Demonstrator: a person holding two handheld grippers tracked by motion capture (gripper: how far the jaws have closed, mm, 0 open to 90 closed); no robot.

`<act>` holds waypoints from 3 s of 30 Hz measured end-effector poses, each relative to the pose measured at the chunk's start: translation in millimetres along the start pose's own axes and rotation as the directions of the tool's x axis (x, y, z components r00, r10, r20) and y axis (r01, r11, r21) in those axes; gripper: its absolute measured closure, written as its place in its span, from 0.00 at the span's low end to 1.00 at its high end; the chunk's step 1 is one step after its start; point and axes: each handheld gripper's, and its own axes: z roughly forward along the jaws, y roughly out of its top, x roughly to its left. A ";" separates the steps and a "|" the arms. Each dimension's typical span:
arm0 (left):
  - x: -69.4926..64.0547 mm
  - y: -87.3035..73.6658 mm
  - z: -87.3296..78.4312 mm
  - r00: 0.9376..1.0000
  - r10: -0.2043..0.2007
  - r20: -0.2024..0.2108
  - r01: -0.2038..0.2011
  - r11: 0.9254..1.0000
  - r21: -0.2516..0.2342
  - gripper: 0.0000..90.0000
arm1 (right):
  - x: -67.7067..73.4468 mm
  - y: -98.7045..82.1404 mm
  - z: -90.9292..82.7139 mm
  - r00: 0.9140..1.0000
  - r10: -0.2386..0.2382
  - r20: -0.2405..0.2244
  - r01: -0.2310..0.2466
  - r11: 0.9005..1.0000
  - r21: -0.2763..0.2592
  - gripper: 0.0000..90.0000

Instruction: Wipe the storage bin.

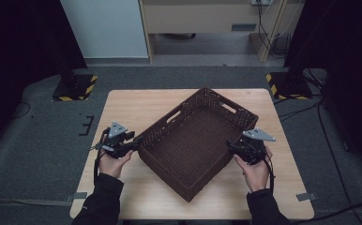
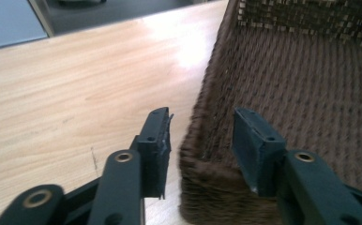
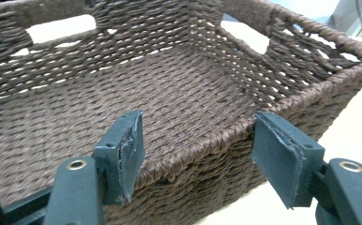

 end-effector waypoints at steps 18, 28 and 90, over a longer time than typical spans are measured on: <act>-13.0 -3.9 -6.6 0.999 0.042 0.029 -0.042 0.999 0.016 0.72 | 5.2 -0.2 -7.2 0.999 0.005 -0.037 -0.005 1.000 0.016 0.40; -11.4 -4.3 0.9 0.998 0.030 0.051 -0.033 0.998 0.050 0.86 | 2.8 1.2 -0.8 0.999 -0.014 -0.029 0.014 1.000 0.010 0.50; -36.5 -2.2 4.8 0.989 0.070 0.133 -0.072 0.997 0.010 0.83 | 4.1 5.5 22.7 0.992 -0.083 -0.098 0.087 0.995 0.044 0.46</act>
